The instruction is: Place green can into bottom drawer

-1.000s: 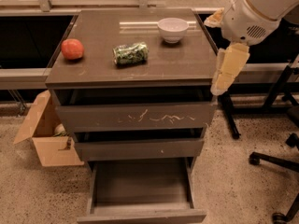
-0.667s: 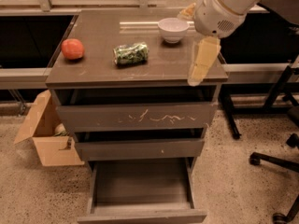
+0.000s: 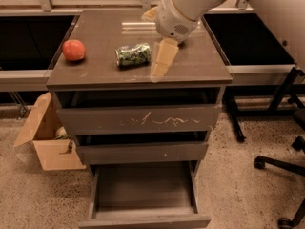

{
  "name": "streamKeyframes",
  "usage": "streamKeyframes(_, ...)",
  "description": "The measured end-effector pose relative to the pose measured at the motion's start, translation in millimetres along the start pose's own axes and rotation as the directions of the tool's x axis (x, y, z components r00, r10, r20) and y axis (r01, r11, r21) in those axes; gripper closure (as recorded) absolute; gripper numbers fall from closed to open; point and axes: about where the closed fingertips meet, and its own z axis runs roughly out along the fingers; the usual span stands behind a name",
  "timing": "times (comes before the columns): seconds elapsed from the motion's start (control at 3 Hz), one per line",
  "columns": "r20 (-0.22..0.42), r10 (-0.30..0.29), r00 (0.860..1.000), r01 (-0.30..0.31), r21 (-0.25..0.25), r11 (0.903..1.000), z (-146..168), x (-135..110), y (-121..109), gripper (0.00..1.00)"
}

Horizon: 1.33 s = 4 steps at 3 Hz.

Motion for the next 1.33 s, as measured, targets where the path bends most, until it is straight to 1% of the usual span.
streamKeyframes(0.33, 0.102, 0.071, 0.992, -0.068, -0.041, 0.9969, 46, -8, -14, 0.0)
streamKeyframes(0.67, 0.102, 0.071, 0.992, -0.068, -0.041, 0.9969, 46, -8, -14, 0.0)
streamKeyframes(1.0, 0.118, 0.042, 0.992, -0.037, -0.045, 0.9983, 65, -10, -29, 0.0)
streamKeyframes(1.33, 0.13, 0.006, 0.991, 0.0, -0.042, 0.9991, 84, -11, -54, 0.0)
